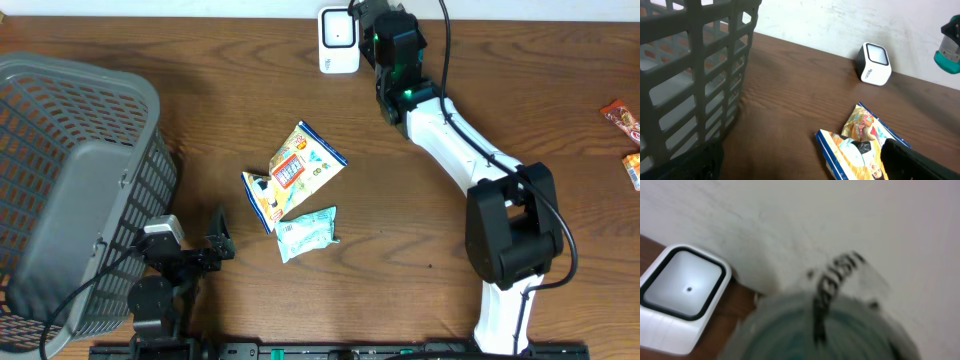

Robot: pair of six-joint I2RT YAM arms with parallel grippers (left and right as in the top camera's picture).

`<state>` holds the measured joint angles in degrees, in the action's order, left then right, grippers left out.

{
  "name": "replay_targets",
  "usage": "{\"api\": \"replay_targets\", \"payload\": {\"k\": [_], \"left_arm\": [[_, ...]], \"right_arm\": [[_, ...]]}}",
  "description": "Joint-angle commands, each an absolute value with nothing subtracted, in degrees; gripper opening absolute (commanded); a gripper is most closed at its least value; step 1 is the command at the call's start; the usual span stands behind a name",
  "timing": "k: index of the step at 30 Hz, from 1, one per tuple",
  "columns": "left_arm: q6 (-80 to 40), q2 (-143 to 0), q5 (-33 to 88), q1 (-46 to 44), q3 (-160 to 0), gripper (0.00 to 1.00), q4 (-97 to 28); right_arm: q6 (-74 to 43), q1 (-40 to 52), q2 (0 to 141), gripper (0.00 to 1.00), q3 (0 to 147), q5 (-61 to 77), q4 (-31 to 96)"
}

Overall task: Scan the item barcode
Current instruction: 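Carry the bottle to the right table edge and release it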

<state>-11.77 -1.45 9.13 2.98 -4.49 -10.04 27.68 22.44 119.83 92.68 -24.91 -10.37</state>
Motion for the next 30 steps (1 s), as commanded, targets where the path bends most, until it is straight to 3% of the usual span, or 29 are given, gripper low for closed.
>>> {"api": "replay_targets", "payload": {"k": [1, 15, 18, 30], "left_arm": [[-11.7, -1.4, 10.1, 3.1, -3.6, 1.0, -11.5], [-11.7, -1.4, 10.1, 3.1, -3.6, 1.0, -11.5], [-11.7, -1.4, 10.1, 3.1, -3.6, 1.0, -11.5], [-11.7, -1.4, 10.0, 3.1, -3.6, 1.0, -11.5]], "right_arm": [[32.1, 23.3, 123.5, 0.01, 98.4, -26.3, -10.9], [52.7, 28.4, 147.3, 0.01, 128.2, -38.0, -9.5], [59.5, 28.8, 149.6, 0.01, 130.1, -39.6, -10.4], [64.0, 30.6, 151.9, 0.01, 130.1, -38.8, -12.1]]}}
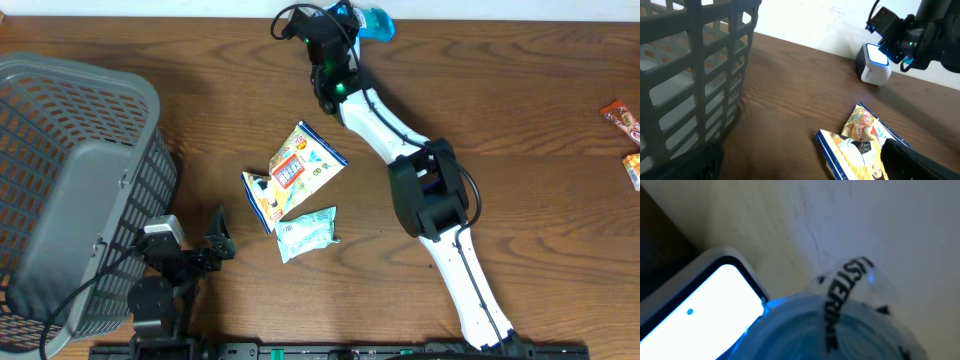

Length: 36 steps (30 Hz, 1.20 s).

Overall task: Scan the item barcode
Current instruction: 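Carry the bottle to the right table edge and release it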

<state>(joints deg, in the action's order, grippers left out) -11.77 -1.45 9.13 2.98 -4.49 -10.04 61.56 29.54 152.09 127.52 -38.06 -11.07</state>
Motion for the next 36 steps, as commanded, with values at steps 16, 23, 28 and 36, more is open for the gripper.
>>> {"api": "replay_targets", "payload": {"k": [16, 23, 28, 36], "left_arm": [[-11.7, -1.4, 10.1, 3.1, -3.6, 1.0, -11.5], [-11.7, -1.4, 10.1, 3.1, -3.6, 1.0, -11.5], [-11.7, -1.4, 10.1, 3.1, -3.6, 1.0, -11.5], [-11.7, -1.4, 10.0, 3.1, -3.6, 1.0, -11.5]], "right_arm": [[58.6, 25.5, 149.8, 0.01, 130.1, -52.8, -12.1], [47.0, 15.9, 148.7, 0.01, 130.1, -65.3, 4.3], [35.7, 8.4, 148.7, 0.01, 130.1, -65.5, 20.0], [16.0, -4.9, 148.7, 0.01, 130.1, -56.7, 42.2]]}}
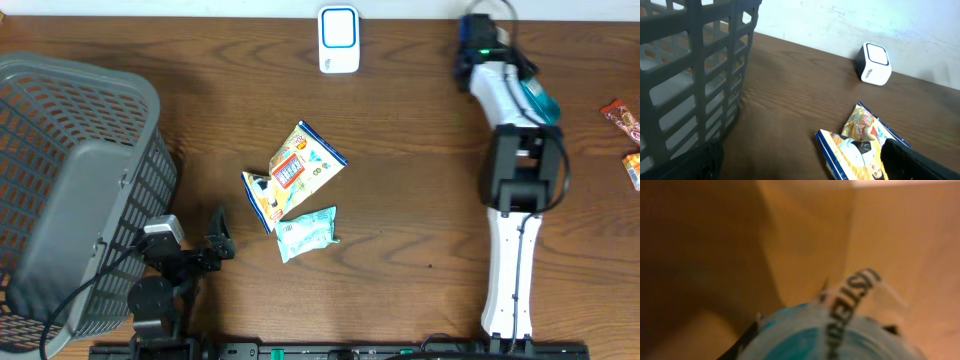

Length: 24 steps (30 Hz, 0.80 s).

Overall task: Scan the item barcode
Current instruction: 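Carry the bottle to the right table edge and release it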

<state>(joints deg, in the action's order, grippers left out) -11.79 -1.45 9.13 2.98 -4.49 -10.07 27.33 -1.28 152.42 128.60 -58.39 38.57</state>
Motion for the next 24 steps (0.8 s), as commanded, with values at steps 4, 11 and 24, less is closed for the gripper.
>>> {"api": "replay_targets", "payload": {"k": [4, 11, 24], "left_arm": [[-11.7, -1.4, 10.0, 3.1, -3.6, 1.0, -11.5], [-11.7, -1.4, 10.1, 3.1, -3.6, 1.0, -11.5], [-11.7, -1.4, 10.1, 3.1, -3.6, 1.0, -11.5]], "right_arm": [[12.3, -10.4, 148.7, 0.01, 130.1, -53.0, 45.9], [8.6, -16.9, 148.7, 0.27, 130.1, -52.8, 47.4], [2.0, -17.9, 142.4, 0.99, 130.1, -42.2, 51.4]]}}
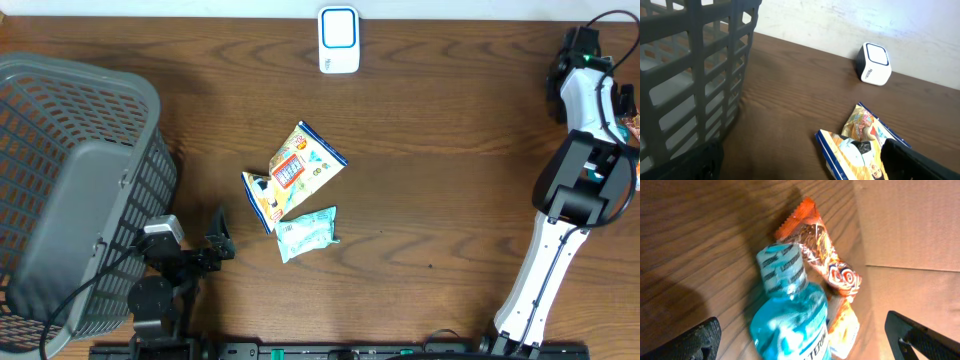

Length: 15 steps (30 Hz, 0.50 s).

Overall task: Scan the item barcode
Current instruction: 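Carry the bottle to the right table edge and release it, then reach the right gripper back to the light green snack bag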

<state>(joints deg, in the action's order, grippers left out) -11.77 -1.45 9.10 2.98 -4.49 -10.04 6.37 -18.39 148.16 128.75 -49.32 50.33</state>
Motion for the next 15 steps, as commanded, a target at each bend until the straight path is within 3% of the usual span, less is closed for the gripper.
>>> {"api": "replay_targets", "payload": {"k": [1, 10, 15], "left_arm": [[-11.7, -1.4, 10.1, 3.1, -3.6, 1.0, -11.5], [-11.7, -1.4, 10.1, 3.1, -3.6, 1.0, -11.5], [-11.7, -1.4, 10.0, 3.1, -3.6, 1.0, -11.5]], "right_arm": [[1.1, -17.8, 140.8, 0.99, 130.1, -38.3, 52.4], [-11.4, -13.1, 125.1, 0.99, 130.1, 11.6, 63.6], [-27.2, -6.4, 122.7, 0.99, 130.1, 23.9, 74.1]]}}
